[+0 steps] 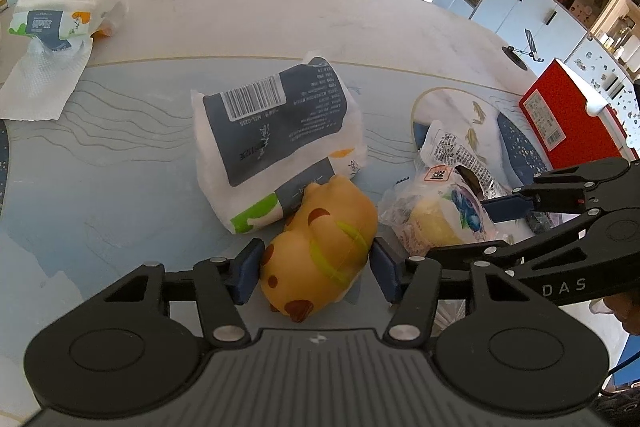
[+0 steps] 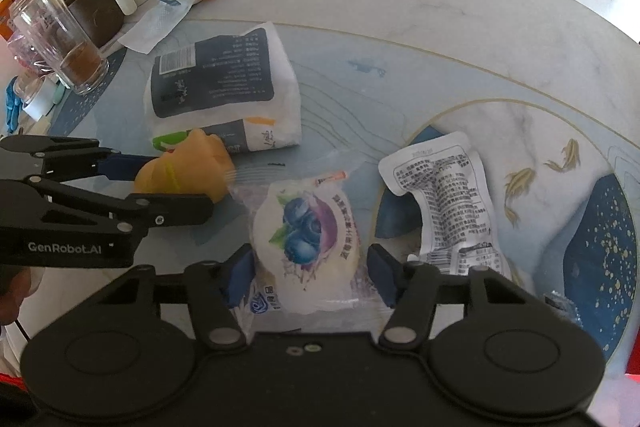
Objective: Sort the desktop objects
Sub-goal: 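Grasp the yellow toy with the left tool while the right tool grasps the blueberry bun bag, then carry the yellow toy and blueberry bun bag over the red box with both tools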
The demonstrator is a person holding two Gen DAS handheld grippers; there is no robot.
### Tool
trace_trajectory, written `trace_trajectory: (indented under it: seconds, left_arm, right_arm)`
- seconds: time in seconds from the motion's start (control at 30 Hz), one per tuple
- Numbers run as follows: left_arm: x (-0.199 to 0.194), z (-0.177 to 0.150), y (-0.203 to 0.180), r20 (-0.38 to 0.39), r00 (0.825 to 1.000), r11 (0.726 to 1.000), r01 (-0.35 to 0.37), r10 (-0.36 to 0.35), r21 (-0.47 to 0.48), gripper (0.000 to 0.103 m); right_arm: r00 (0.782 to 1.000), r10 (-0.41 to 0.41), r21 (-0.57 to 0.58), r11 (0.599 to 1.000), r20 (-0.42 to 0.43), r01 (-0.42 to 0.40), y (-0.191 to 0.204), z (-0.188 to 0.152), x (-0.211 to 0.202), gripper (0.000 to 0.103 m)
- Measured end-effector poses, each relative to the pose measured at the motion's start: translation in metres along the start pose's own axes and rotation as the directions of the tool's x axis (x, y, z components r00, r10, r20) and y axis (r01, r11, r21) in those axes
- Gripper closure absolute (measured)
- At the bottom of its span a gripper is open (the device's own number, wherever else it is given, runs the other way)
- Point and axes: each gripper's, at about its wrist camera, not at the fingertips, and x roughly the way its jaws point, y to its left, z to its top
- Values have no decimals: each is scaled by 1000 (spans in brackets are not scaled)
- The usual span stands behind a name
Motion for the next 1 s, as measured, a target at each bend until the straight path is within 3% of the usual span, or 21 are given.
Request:
trace_trajectory:
  seconds: [0.33,1.0]
  left_arm:
    - [-6,-4,2,10,1000,1000,0,1,-21,50]
    - [-40,-7,-28,43,999,1000,21,-21,-9,50]
  right_arm:
    - [999,-23,9,1000,22,22,-3,-1,-11,52]
    - [996,-8,49,999,94,3,-11,-18,-57,53]
